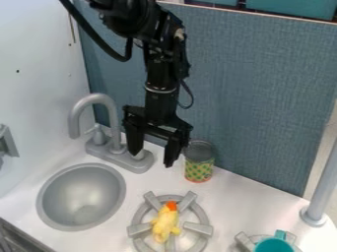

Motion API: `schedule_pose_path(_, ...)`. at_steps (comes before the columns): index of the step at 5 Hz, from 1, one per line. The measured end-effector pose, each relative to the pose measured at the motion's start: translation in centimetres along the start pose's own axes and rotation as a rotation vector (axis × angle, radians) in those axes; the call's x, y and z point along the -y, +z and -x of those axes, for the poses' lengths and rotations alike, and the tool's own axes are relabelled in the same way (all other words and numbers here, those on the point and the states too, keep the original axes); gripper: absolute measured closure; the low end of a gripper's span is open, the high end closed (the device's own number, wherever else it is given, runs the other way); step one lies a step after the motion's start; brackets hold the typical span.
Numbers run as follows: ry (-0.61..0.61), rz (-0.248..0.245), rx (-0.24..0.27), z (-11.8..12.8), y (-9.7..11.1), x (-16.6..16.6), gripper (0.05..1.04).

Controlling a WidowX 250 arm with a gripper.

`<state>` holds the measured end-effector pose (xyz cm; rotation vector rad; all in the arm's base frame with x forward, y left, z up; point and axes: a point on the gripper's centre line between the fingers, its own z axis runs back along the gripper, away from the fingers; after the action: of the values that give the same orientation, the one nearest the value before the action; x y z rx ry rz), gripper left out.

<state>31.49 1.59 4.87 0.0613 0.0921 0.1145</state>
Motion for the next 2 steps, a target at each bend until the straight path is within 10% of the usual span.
schedule_pose_path(2, 0.013, 0.011, -0.069, -3.0, -3.3, 0.7, 0.082)
